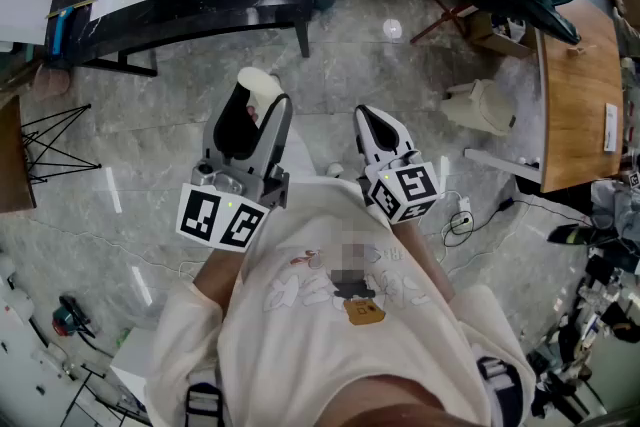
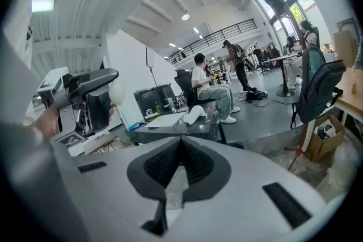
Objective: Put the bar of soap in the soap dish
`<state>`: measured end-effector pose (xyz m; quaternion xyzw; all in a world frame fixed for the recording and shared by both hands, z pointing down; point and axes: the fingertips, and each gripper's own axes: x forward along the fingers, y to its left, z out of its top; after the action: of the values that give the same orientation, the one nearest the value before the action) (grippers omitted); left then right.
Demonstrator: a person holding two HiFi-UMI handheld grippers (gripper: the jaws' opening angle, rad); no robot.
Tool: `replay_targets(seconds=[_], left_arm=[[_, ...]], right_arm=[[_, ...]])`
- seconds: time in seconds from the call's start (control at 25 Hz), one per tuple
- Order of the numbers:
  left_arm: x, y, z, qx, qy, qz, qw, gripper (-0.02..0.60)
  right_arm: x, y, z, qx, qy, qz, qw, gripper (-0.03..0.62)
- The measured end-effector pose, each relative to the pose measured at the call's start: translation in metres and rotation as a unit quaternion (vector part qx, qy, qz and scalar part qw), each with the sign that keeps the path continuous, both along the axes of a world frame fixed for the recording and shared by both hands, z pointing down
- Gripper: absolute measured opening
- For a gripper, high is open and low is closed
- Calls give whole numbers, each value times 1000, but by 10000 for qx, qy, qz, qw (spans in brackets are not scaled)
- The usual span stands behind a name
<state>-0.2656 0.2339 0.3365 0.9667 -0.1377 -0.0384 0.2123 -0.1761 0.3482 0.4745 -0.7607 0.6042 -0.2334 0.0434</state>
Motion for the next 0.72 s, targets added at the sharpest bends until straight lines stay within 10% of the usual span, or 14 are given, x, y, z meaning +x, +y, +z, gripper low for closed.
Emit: replay_targets(seconds=[0.4,0.72], left_arm=[[-116,170,22,-1254,-201,-28,9919,259],[-183,198,14,-1292,62,8,9916,259]], right_arm=[[-103,143,12,-499,-564,-70,9971,6],[-177,142,-17,-431,-257,-489,9975,6]])
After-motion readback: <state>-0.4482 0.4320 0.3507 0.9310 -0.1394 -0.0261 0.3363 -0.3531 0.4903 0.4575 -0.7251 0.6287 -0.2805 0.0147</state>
